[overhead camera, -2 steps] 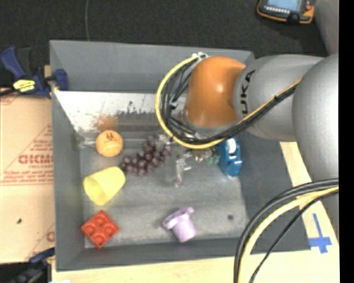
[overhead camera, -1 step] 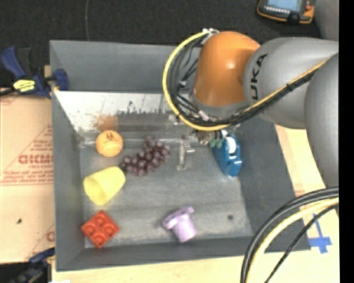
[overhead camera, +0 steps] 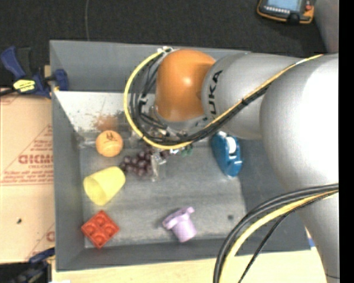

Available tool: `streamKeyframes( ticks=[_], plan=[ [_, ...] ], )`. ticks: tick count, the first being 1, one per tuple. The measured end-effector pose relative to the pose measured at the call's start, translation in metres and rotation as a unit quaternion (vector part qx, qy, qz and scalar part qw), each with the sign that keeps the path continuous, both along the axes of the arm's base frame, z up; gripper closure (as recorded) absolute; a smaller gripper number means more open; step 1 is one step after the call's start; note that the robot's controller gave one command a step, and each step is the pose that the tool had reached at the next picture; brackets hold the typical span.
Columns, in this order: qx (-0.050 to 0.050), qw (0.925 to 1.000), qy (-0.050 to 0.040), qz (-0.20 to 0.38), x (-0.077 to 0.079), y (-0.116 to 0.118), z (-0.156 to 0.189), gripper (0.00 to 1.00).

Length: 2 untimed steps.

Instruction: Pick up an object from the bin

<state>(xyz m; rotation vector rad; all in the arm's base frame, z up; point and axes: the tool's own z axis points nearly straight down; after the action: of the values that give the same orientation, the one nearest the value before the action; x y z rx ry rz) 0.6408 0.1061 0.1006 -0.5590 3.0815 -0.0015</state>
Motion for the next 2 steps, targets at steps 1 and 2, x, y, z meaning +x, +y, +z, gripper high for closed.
streamKeyframes(
  ticks=[1,2],
  plan=[
    [-0.001,0.9959,-0.0047,-0.091,0.0148,-0.0231,-0.0295,0.00],
    [0.000,0.9999,-0.0004,-0.015,0.0098,-0.0206,-0.0298,1.00]
  ],
)
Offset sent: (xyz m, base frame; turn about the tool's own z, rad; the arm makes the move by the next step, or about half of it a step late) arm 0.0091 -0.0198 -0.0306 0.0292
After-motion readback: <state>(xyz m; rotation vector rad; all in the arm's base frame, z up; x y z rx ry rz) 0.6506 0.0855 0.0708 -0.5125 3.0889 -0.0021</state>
